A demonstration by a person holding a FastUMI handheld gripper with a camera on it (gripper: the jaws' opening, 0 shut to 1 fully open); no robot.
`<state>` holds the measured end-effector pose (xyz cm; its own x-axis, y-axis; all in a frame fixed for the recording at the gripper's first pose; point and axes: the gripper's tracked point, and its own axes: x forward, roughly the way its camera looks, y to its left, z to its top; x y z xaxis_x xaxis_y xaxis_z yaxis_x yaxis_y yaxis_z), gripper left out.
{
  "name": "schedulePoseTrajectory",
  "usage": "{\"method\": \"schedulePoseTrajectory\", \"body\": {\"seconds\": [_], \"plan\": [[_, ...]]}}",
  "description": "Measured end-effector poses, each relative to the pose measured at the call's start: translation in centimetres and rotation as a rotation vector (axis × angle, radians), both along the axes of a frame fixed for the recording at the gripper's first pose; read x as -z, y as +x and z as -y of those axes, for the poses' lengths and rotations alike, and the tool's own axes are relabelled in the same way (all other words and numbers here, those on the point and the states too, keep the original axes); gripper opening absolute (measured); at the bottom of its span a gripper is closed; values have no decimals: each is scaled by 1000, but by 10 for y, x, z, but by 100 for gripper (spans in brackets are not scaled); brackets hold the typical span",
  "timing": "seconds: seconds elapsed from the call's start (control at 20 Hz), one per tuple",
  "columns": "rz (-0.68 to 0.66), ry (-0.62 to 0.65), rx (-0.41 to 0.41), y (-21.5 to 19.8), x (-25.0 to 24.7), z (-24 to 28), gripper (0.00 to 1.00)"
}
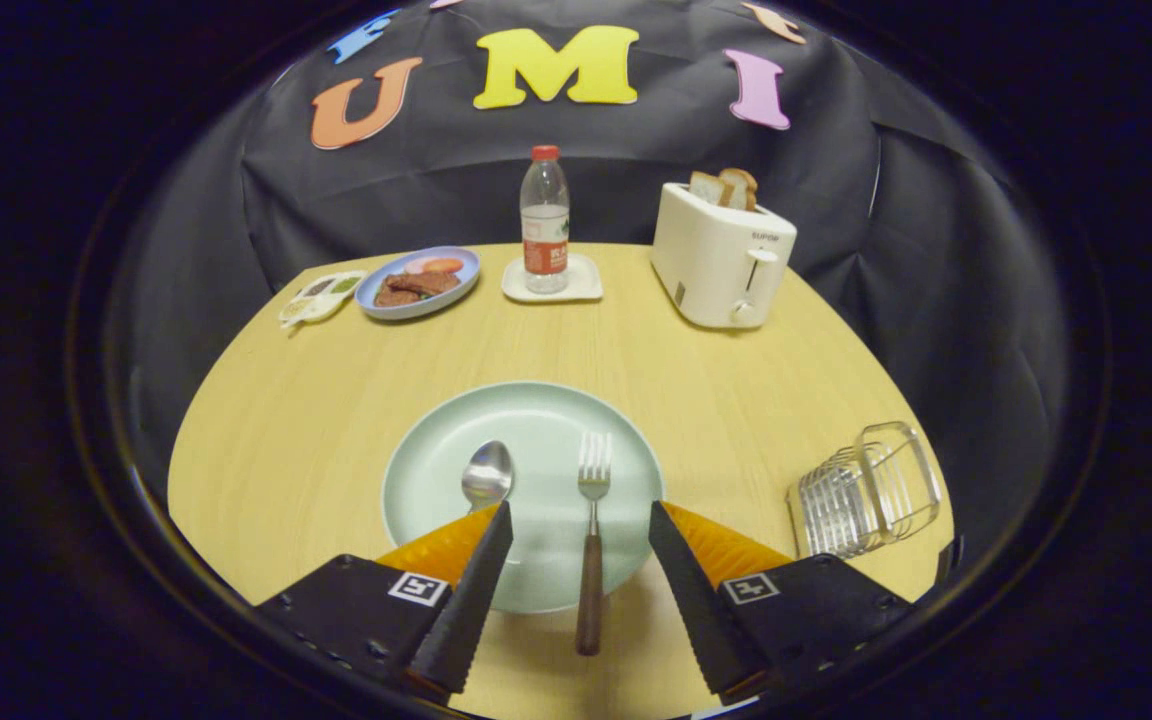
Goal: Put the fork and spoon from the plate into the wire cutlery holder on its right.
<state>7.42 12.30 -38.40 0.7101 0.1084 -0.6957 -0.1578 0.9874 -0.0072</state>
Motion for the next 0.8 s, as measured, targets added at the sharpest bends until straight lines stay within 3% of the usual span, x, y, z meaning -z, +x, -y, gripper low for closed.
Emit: {"method": "schedulePoseTrajectory", "body": {"seconds": [0.15, 0.25, 0.3, 0.35, 0.4, 0.5, 0.7, 0.8], "plan": [[-83, 6, 41, 4, 26, 6, 69], [-125, 20, 61, 6, 37, 5, 53], [-132, 10, 60, 7, 39, 6, 46], [-136, 0, 50, 8, 41, 5, 32], [-141, -20, 45, 7, 42, 6, 30], [-161, -44, 17, 4, 44, 7, 14], [-216, -46, -39, -3, 34, 11, 4], [-214, -53, -85, -8, 18, 17, 3]]}}
